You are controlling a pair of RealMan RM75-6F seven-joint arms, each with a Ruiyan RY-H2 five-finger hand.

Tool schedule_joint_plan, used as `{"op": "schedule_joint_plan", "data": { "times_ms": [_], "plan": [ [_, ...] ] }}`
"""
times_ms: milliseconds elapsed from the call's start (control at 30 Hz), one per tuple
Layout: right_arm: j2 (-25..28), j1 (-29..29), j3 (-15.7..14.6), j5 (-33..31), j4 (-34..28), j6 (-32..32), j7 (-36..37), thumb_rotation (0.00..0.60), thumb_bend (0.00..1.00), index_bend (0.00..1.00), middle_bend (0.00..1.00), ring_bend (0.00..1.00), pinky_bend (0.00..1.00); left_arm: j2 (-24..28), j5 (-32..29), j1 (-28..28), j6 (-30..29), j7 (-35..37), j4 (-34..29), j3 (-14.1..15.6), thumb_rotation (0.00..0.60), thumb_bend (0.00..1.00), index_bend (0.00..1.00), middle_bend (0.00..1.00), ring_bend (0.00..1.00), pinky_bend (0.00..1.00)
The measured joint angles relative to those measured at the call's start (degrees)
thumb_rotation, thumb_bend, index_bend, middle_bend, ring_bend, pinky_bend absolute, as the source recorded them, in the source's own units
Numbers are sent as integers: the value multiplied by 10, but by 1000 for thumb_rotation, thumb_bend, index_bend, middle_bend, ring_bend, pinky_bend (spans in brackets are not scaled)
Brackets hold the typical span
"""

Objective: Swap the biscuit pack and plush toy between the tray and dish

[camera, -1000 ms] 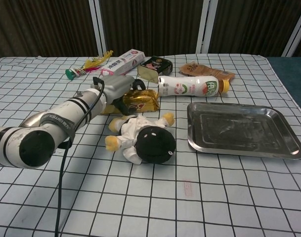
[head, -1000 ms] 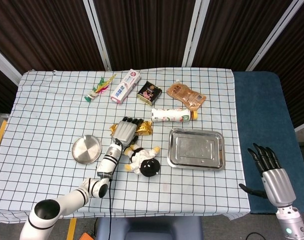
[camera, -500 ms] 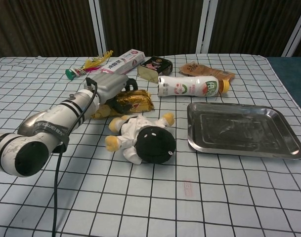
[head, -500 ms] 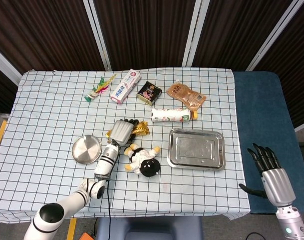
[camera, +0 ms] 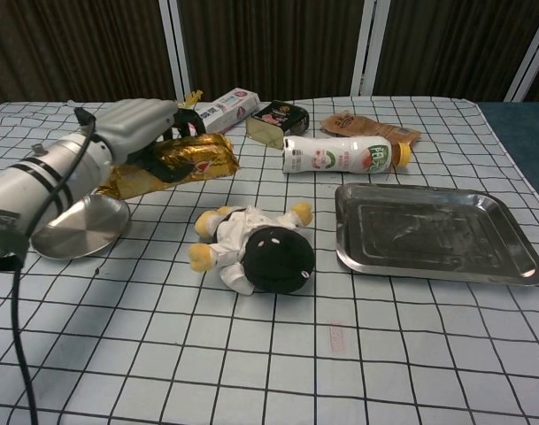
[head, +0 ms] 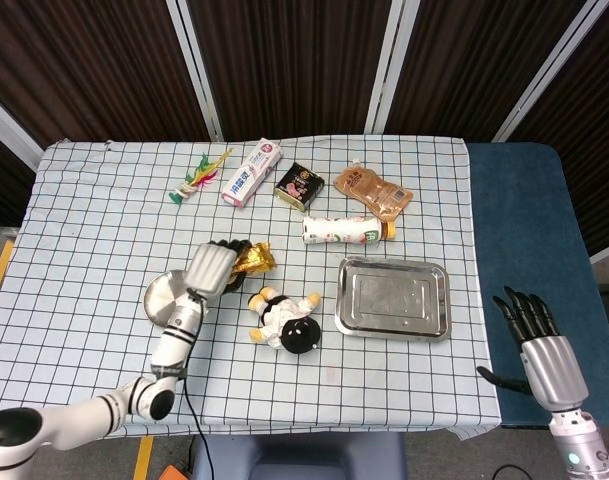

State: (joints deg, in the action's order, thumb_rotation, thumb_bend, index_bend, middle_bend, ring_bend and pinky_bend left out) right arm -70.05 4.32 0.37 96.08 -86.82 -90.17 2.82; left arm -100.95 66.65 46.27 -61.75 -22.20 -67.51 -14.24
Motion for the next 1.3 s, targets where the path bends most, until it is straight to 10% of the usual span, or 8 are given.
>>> {"op": "schedule_joint_plan", "data": {
  "times_ms": [233, 833, 1100, 1300],
  "plan": [
    [-2, 1, 1, -5, -1, 4, -8, 600, 60, 1, 0, 0, 0, 117, -3, -100, -81, -56, -155, 46, 600, 470, 422, 613, 569, 604],
    [-4, 4, 5, -13, -1, 9, -6, 600, 60, 2, 0, 0, 0, 68, -2, -123, -88, -42, -123, 50, 600, 471, 406, 570, 544, 603],
    [-4, 4, 5, -12, 0, 8, -5, 600, 60, 3, 0, 0, 0, 66, -3, -125, -77, -43, -125, 50, 600, 445, 26, 116, 151, 362],
    [-4, 4, 5, -13, 0, 10, -7, 600, 60, 3, 0, 0, 0, 78, -10, -127, -63, -35, -141, 50, 600, 426, 0, 0, 0, 207]
  ]
}}
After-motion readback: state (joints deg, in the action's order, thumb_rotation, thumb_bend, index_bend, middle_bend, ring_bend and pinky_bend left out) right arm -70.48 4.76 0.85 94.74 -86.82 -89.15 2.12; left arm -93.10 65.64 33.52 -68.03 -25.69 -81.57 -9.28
